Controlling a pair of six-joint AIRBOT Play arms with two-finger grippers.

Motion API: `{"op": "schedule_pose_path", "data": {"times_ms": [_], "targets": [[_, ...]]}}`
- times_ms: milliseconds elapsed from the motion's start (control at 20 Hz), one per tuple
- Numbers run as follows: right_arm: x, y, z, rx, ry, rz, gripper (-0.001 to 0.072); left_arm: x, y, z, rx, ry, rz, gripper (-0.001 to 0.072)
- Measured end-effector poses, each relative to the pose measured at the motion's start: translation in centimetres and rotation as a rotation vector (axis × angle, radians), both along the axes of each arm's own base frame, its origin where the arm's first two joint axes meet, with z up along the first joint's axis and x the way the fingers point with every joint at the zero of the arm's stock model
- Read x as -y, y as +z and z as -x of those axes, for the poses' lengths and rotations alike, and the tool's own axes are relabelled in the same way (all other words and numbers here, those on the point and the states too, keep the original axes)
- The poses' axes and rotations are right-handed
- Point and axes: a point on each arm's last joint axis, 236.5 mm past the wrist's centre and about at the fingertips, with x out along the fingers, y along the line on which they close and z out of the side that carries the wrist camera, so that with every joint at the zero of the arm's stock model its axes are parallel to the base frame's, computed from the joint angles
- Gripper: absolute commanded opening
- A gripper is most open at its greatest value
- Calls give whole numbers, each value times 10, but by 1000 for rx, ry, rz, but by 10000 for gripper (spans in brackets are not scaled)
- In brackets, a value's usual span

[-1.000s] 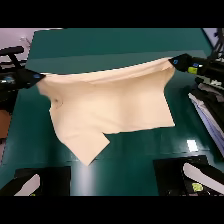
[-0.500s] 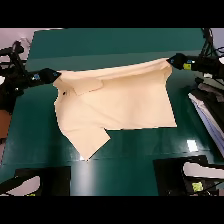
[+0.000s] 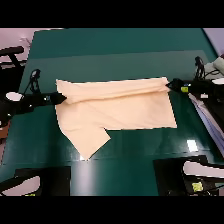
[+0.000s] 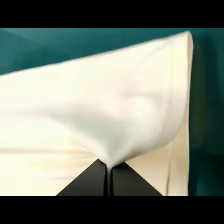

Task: Fold the shirts.

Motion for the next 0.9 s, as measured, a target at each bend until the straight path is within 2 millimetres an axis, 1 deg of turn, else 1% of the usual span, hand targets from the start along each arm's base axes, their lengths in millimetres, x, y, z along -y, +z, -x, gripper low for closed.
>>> {"op": "schedule_pose_path", "data": {"times_ms": [150,200,250,300,350,450,550,600,650,700,800,900], "targets": [[-1,-15,8,-28,3,0,21,-1,-16,8,-43,-3,-7,27],[-1,-18,10,-33,4,0,34,0,-19,11,-55,-10,-5,165],[-1,-20,11,-38,6,-2,238,2,-20,14,-69,-22,-1,563],[-1,-21,12,-41,5,-4,571,4,-21,19,-89,-37,1,644],[0,-21,15,-48,10,-13,594,6,-21,24,-113,-46,12,644],[-5,-18,27,-71,44,-57,593,9,-15,41,-168,-72,41,644],[-3,-7,37,-72,59,-89,593,-1,-3,53,-172,-43,56,644],[-2,2,42,-67,65,-103,592,-6,3,63,-174,-27,65,644],[4,13,46,-56,52,-112,593,-10,9,75,-182,-7,76,644],[10,23,50,-49,30,-114,592,-12,10,90,-202,9,86,644],[20,39,61,-52,-2,-106,592,-9,4,127,-278,33,114,644],[31,44,74,-84,-35,-73,592,-1,-8,160,-360,56,158,644]]}}
